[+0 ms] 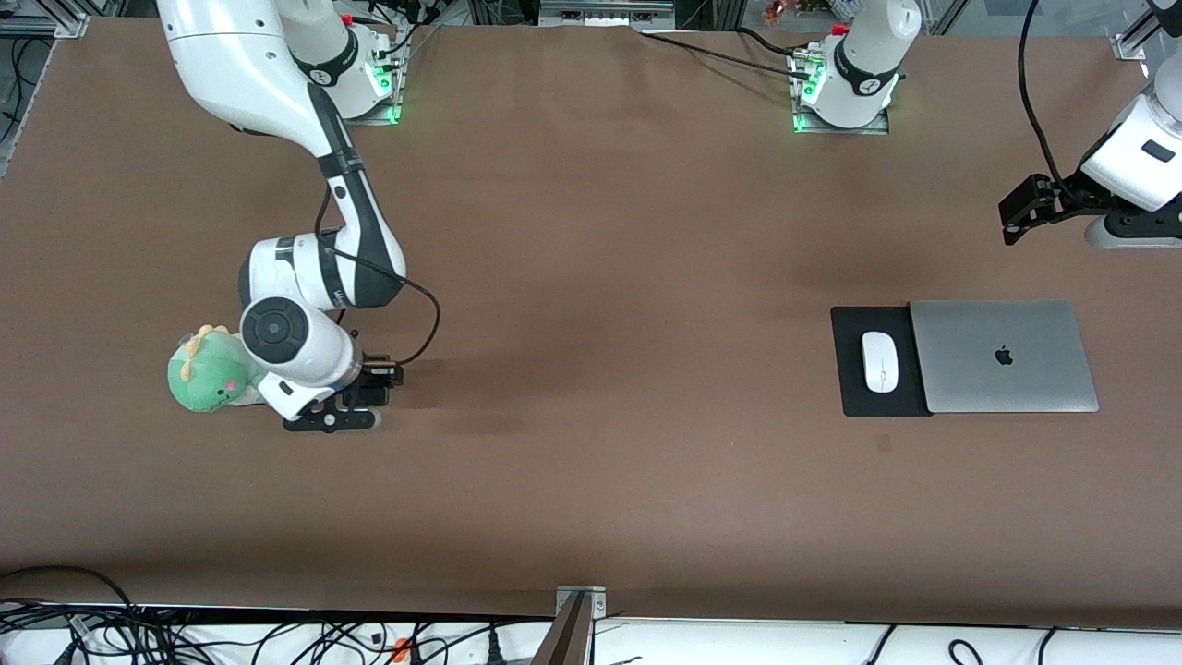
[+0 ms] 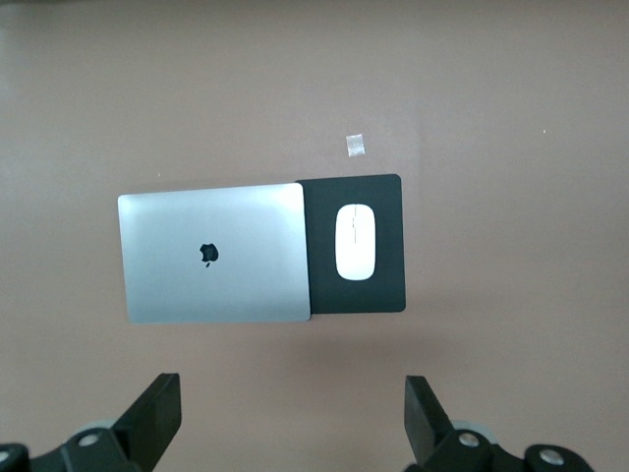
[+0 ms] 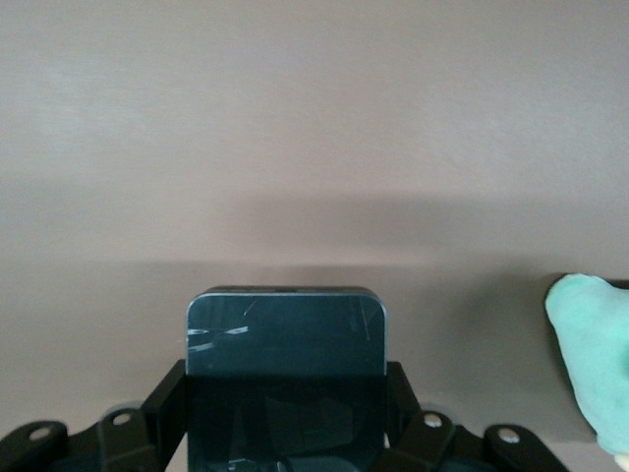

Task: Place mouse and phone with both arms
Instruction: 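Carry the black phone with the right gripper beside the green plush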

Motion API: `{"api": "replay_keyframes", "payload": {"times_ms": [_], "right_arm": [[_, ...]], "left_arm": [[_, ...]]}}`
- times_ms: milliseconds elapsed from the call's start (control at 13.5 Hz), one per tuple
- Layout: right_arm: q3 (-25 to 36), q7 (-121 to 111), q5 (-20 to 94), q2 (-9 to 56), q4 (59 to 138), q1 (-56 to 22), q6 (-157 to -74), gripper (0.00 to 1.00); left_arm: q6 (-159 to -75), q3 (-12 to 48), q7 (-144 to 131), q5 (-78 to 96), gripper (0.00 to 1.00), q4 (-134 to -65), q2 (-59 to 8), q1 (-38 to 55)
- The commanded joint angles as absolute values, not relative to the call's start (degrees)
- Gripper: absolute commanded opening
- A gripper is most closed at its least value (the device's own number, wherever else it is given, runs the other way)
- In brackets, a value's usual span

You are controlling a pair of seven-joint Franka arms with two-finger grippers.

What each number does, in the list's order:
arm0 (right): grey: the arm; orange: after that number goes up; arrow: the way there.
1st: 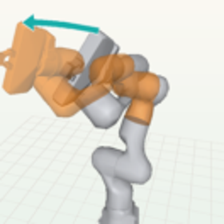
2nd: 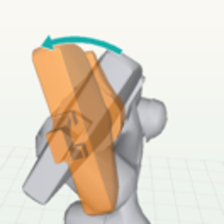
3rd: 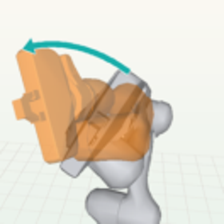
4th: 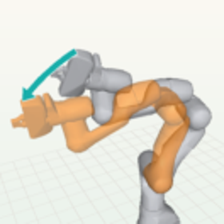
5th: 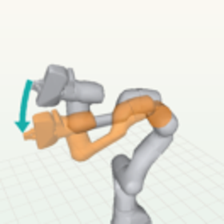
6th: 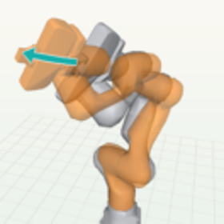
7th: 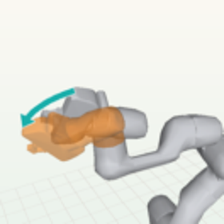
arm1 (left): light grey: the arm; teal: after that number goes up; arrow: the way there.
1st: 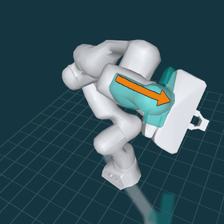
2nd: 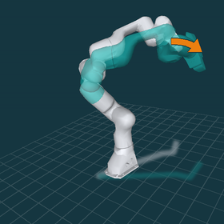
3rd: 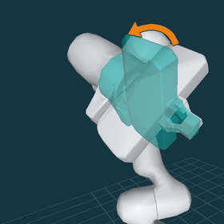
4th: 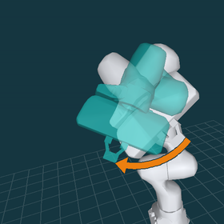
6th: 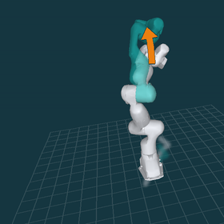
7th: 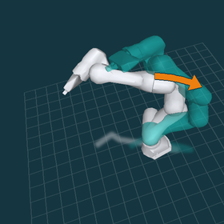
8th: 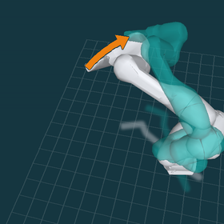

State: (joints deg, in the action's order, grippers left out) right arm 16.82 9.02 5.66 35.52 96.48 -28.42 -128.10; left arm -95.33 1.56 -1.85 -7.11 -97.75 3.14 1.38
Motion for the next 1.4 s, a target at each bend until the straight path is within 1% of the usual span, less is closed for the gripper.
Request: {"api": "replay_keyframes", "payload": {"times_ms": [0,148,295,443,517,591,665,812,1034,1108,1330], "right_arm": [[16.4,5.8,6.9,29.7,109.8,-27.4,-139.3,0.17],[16.4,4.0,8.3,29.5,113.4,-26.0,-144.0,0.17],[16.4,1.9,8.6,29.9,116.4,-25.8,-149.8,0.17],[16.4,1.6,9.6,29.9,117.0,-25.8,-150.3,0.17],[16.4,1.3,10.5,29.9,117.1,-25.8,-150.4,0.21],[16.4,1.2,10.7,29.9,117.1,-25.8,-150.3,0.68],[16.4,1.1,10.7,30.0,117.0,-25.8,-150.1,1.0],[16.4,1.1,10.8,29.9,116.7,-25.8,-149.4,1.0],[16.4,1.3,11.1,29.4,114.0,-25.6,-144.4,1.0],[16.5,1.3,11.8,29.4,112.1,-24.9,-141.7,1.0],[16.4,0.9,17.0,29.6,103.3,-21.5,-129.9,1.0]], "left_arm": [[-92.7,1.5,-1.5,-5.8,1.0,-94.7,1.6,1.9],[-92.4,1.3,-1.1,-1.5,1.0,-94.3,1.5,1.3],[-92.4,1.0,-0.8,-0.9,1.0,-94.2,1.1,1.1],[-92.3,0.9,-1.0,-0.9,1.0,-93.9,1.0,1.1],[-92.3,1.1,-1.0,-0.9,1.0,-93.9,1.0,1.2],[-92.3,1.3,-1.1,-1.0,1.0,-93.9,1.0,1.3],[-92.3,1.4,-1.0,-1.0,1.0,-93.7,1.0,1.3],[-92.2,1.4,-1.0,-1.0,1.0,-93.7,1.0,1.2],[-92.1,1.4,-1.0,-1.0,1.0,-93.5,1.0,1.3],[-92.1,1.4,-1.0,-1.0,1.0,-93.5,1.0,1.3],[-92.1,1.4,-0.9,-1.0,1.0,-93.5,1.0,1.3]]}}
